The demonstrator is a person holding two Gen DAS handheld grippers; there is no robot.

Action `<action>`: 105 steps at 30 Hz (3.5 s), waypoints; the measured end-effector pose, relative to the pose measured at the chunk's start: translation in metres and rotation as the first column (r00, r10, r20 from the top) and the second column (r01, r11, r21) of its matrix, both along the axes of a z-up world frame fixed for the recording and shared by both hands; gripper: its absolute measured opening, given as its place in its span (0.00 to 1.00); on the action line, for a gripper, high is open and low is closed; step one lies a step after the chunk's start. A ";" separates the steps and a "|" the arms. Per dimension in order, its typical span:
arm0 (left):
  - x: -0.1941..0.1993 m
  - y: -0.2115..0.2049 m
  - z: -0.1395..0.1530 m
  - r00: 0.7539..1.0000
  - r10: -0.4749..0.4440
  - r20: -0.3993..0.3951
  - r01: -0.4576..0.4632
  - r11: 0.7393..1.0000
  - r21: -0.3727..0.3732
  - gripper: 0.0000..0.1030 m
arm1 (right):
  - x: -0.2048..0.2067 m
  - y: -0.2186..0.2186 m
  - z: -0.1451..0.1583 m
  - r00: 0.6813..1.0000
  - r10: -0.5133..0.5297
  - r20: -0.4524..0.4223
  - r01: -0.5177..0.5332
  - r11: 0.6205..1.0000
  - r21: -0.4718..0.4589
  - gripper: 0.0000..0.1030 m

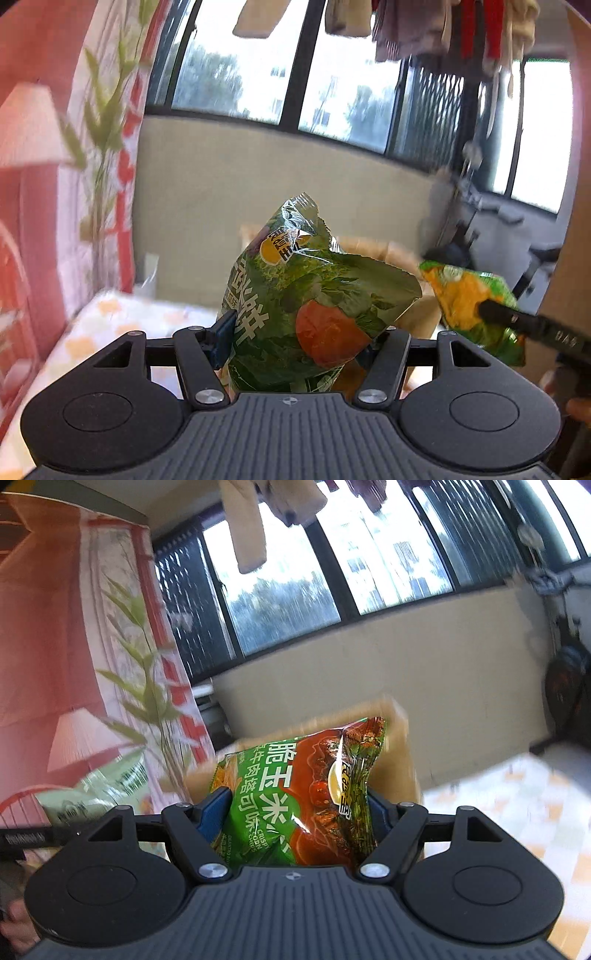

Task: Organize snacks
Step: 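Lift both bags and drop them into the lined box with both grippers, then grasp a small wrapped brown snack with the left gripper while the right grasps a cake packet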

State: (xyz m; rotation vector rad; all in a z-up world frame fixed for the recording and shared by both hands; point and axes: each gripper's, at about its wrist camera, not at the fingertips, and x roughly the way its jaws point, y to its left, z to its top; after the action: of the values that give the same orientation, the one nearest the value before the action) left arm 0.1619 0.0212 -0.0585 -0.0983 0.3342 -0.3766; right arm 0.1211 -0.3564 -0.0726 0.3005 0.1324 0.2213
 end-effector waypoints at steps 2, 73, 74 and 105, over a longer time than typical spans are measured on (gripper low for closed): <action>0.011 -0.006 0.017 0.999 -0.018 0.036 0.019 1.000 -0.022 0.63 | 0.010 -0.006 0.015 1.000 -0.009 0.028 0.009 1.000 -0.003 0.74; 0.068 0.004 -0.119 0.891 0.136 -0.432 -0.098 0.989 0.110 0.52 | 0.063 0.006 -0.112 0.944 0.117 -0.310 -0.220 0.920 -0.323 0.61; 0.067 0.006 -0.124 0.886 0.136 -0.444 -0.094 0.989 0.116 0.50 | 0.062 0.006 -0.118 0.944 0.111 -0.312 -0.218 0.917 -0.333 0.60; 0.055 -0.024 -0.171 0.859 0.125 -0.496 -0.052 0.986 0.159 0.36 | 0.066 0.008 -0.172 0.927 0.064 -0.370 -0.178 0.943 -0.282 0.40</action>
State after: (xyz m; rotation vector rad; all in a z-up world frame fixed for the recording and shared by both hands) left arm 0.2171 -0.0028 -0.2291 -0.0730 0.8741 -0.2279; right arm 0.1871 -0.3483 -0.2447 0.0132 0.5438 0.2648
